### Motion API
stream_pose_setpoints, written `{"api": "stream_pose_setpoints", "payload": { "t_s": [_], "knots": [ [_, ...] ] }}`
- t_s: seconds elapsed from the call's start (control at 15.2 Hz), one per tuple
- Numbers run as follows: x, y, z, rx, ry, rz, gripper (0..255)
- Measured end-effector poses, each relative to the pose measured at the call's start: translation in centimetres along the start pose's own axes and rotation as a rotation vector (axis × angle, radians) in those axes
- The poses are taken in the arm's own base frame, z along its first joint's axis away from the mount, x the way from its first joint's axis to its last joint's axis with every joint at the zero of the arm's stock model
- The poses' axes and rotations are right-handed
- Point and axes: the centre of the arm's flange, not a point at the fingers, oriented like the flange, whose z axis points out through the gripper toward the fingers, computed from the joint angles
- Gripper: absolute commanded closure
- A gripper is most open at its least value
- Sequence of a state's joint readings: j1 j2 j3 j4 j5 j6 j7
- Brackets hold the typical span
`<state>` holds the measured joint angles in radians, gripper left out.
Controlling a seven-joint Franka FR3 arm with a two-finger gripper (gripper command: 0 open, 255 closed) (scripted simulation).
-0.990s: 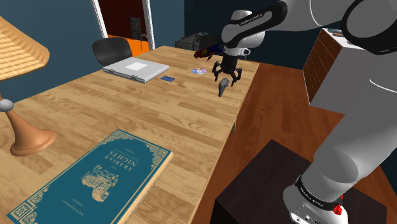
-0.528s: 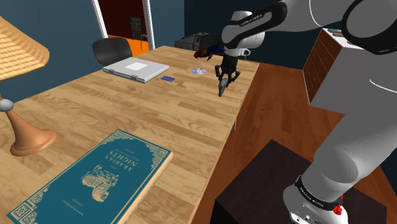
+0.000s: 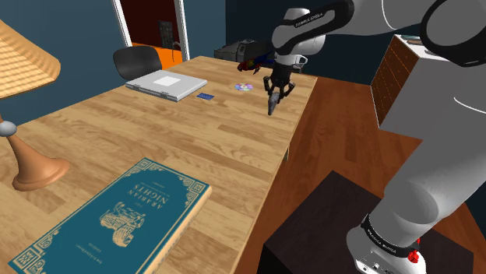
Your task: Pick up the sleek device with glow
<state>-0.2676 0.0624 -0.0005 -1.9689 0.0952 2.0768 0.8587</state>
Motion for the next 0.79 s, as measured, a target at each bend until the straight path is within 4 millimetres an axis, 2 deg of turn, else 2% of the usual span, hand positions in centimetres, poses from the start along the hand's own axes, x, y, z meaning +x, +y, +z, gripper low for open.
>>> {"api": "stream_pose_setpoints", "payload": {
  "t_s": [0.79],
  "knots": [
    [-0.3, -0.6, -6.2, 0.000, 0.000, 0.000, 255]
  ]
}}
